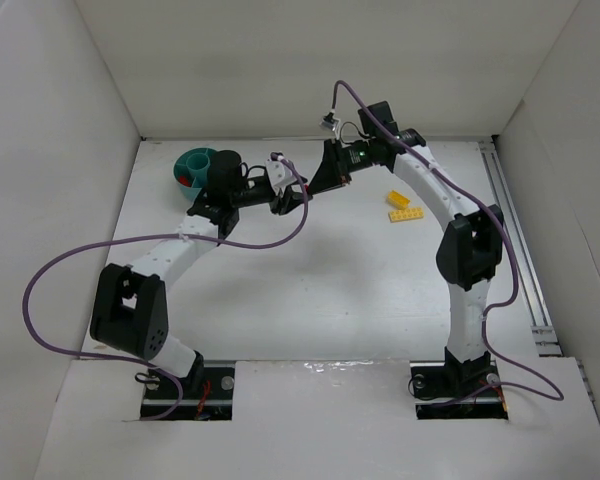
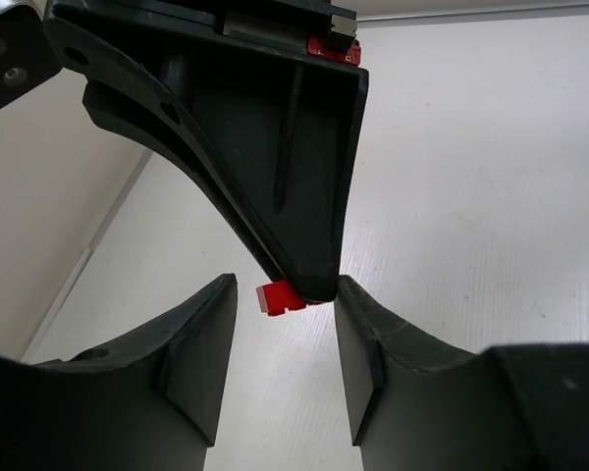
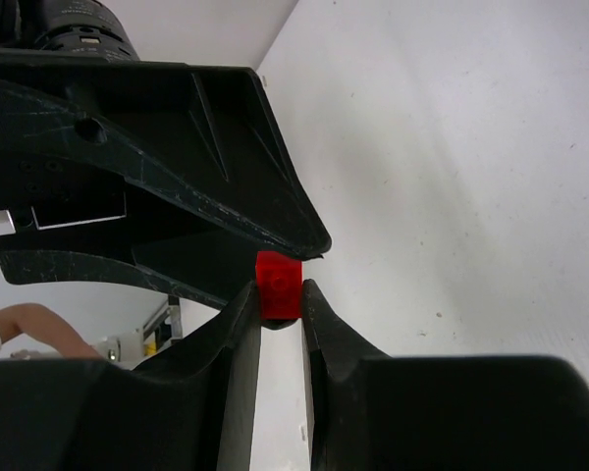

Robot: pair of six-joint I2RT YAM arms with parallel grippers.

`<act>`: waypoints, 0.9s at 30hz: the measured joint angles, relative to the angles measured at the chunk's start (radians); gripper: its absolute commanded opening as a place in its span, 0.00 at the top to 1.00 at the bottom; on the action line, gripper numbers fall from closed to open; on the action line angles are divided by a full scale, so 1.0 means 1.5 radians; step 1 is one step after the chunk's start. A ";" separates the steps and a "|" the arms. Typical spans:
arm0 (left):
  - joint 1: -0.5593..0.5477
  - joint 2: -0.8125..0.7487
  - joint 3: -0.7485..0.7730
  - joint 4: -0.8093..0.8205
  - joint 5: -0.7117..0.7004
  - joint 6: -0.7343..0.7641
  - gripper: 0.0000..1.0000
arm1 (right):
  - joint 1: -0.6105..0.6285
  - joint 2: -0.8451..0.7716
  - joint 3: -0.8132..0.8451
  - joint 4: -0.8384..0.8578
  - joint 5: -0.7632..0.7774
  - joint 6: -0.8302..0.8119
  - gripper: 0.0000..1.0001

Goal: Sort the legos into containers by color

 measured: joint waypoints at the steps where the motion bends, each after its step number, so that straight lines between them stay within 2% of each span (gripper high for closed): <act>1: 0.000 0.002 0.001 0.000 0.002 0.000 0.65 | 0.000 0.000 0.001 0.001 0.000 0.000 1.00; 2: -0.001 0.002 0.002 -0.001 0.005 0.000 0.70 | 0.000 0.000 0.002 0.001 0.000 0.000 1.00; 6: -0.004 0.002 0.002 -0.003 0.008 0.003 0.77 | -0.002 0.000 0.003 -0.001 0.000 0.000 1.00; 8: -0.004 0.002 0.002 -0.004 0.010 0.005 0.87 | -0.002 0.000 0.003 -0.001 0.001 0.000 1.00; 9: -0.004 0.002 0.002 -0.003 0.010 0.005 0.89 | -0.002 0.000 0.003 0.000 0.001 0.000 0.95; 11: -0.004 0.002 0.002 -0.004 0.008 0.006 0.96 | -0.002 0.000 0.003 -0.002 0.005 0.000 0.75; 12: -0.004 0.002 0.002 -0.006 0.007 0.007 0.97 | -0.001 0.000 0.003 -0.003 0.009 0.000 0.52; 13: -0.004 0.002 0.002 -0.009 0.004 0.008 0.97 | -0.002 0.000 0.003 -0.006 0.013 0.004 0.43; 15: -0.005 -0.001 0.002 -0.013 0.004 0.008 0.97 | -0.007 0.000 0.001 -0.005 0.041 0.000 0.32; 19: 0.019 -0.029 -0.003 -0.040 -0.009 0.002 0.97 | -0.039 -0.019 -0.020 -0.006 0.086 0.000 0.29; 22: 0.066 -0.072 -0.003 -0.080 -0.029 -0.016 0.97 | -0.101 -0.049 -0.041 -0.001 0.138 0.000 0.29; 27: 0.157 -0.112 0.050 -0.220 -0.119 -0.035 0.97 | -0.219 -0.085 -0.080 0.004 0.260 -0.034 0.33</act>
